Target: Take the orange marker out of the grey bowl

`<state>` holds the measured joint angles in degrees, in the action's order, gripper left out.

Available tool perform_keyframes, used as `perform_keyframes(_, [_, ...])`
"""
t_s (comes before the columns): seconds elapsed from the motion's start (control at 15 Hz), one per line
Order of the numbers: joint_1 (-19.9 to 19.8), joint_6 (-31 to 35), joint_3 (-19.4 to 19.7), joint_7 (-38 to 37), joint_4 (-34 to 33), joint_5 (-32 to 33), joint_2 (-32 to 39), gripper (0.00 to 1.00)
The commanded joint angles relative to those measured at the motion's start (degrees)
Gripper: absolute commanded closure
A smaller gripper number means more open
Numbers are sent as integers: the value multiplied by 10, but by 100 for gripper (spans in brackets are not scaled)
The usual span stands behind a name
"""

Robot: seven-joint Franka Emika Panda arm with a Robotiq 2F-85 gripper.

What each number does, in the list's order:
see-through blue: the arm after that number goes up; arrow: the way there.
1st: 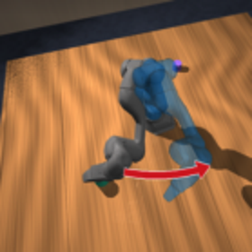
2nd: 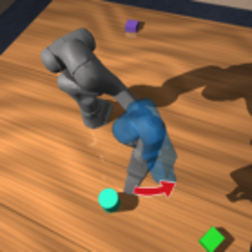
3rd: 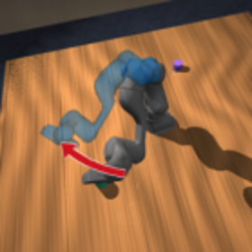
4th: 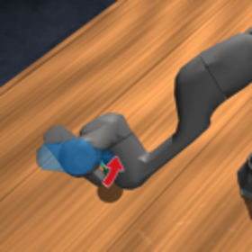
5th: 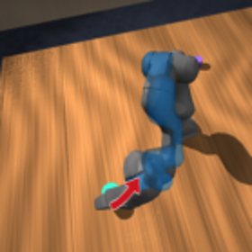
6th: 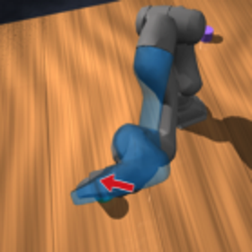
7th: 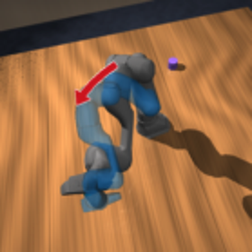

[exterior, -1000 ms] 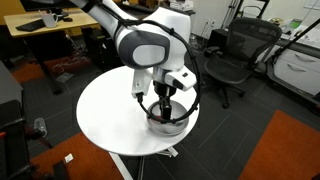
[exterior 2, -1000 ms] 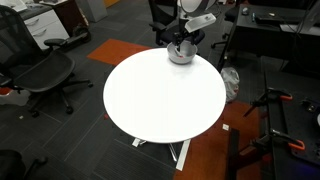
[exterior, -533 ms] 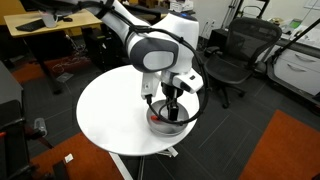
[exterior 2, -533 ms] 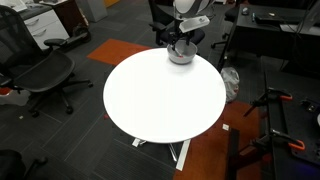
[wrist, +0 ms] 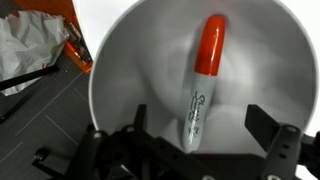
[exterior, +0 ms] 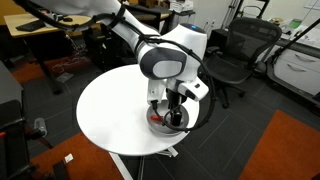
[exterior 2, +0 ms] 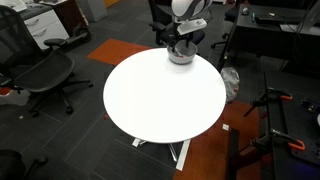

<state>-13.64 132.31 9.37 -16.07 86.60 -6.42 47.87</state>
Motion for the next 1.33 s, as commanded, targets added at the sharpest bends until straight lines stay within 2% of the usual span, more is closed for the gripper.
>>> perform_keyframes(0.0, [-8,-43,1,-3,-49,-14,28,0])
perform_keyframes(0.2, [-10,-62,2,-8,-75,-14,47,0])
perform_keyframes(0.27, [-10,-67,2,-9,-83,-13,53,25])
perform_keyframes(0.4, [-11,-75,3,-10,-98,-12,64,34])
perform_keyframes(0.8, [-17,-95,3,-12,-130,-13,85,81])
perform_keyframes(1.0, [-16,-95,3,-15,-125,-13,79,100])
perform_keyframes(1.13, [-10,-80,5,-22,-97,-13,56,95])
perform_keyframes(1.27, [-4,-72,6,-27,-67,-12,29,95])
